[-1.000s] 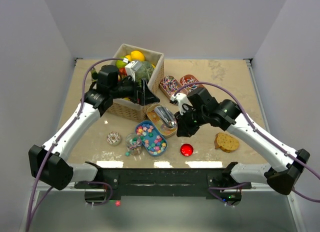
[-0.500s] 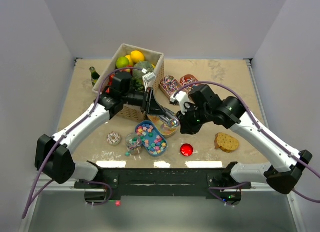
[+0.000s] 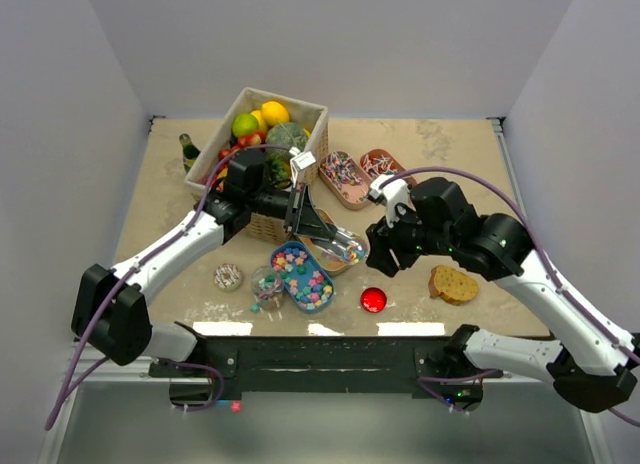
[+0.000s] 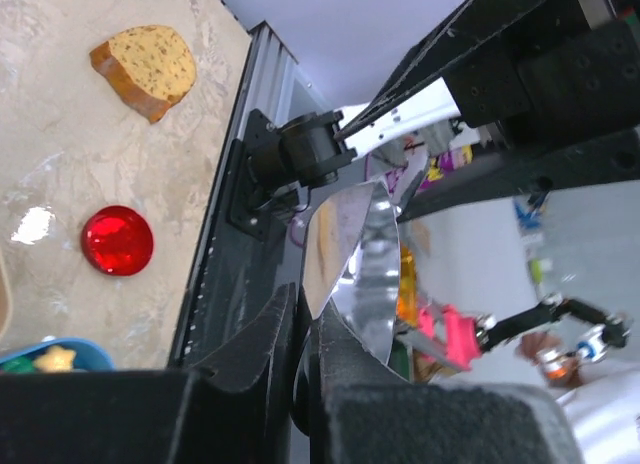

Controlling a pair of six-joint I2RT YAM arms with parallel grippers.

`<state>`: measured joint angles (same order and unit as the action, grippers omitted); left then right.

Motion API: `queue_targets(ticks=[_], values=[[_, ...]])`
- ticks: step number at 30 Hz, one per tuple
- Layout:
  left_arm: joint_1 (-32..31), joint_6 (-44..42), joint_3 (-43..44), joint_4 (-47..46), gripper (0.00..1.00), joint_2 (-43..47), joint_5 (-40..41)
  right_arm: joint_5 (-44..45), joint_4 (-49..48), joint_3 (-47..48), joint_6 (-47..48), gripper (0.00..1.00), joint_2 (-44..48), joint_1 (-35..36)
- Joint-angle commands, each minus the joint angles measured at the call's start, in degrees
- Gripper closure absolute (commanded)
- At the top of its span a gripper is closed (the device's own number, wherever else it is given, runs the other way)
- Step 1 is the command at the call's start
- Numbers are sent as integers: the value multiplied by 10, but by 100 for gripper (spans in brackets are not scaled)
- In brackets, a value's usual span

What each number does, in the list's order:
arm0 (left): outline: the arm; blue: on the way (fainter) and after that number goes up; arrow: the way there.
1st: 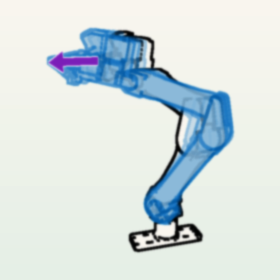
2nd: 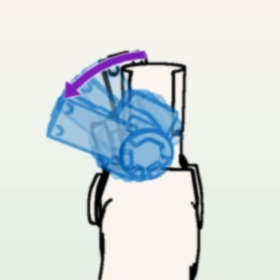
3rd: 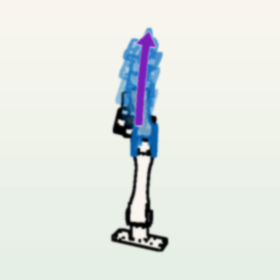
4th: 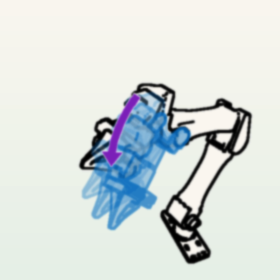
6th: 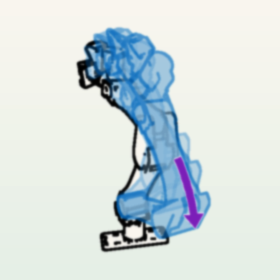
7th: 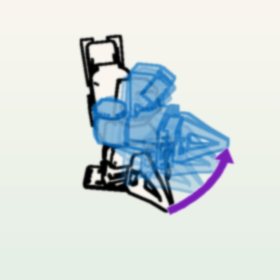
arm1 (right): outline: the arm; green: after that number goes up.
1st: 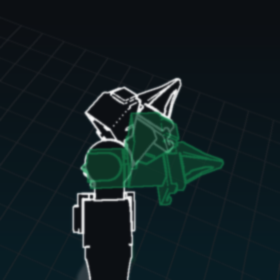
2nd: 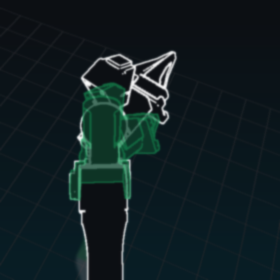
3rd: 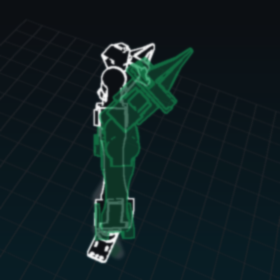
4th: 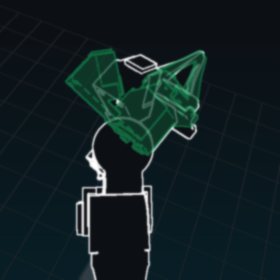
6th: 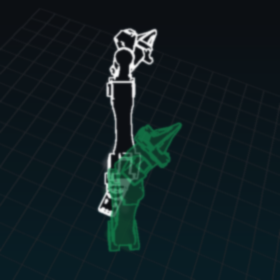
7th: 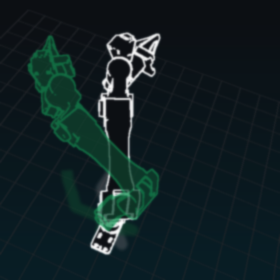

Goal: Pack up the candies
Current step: Adjust the spatula.

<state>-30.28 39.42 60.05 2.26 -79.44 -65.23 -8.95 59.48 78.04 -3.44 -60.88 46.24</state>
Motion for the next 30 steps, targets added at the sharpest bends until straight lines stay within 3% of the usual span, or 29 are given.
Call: queue_targets(ticks=[1,3,6,12,18,22,30], values=[[20,81,-22,-37,100,18,-9,145,-83,-21,-103,36,59,-2],[43,112,-33,-73,100,28,11,223,-121,-41,-166,26,99,-3],[63,153,-42,-93,100,48,54,282,-178,-78,-253,19,134,-3],[66,214,-39,-110,100,78,147,314,-276,-133,-418,18,142,-2],[66,308,-61,-166,100,101,214,311,-435,-148,-455,18,97,-3],[65,334,-72,-182,100,108,243,307,-453,-115,-445,20,47,-2],[62,373,-104,-204,100,134,273,336,-581,-177,-460,29,50,-3]])
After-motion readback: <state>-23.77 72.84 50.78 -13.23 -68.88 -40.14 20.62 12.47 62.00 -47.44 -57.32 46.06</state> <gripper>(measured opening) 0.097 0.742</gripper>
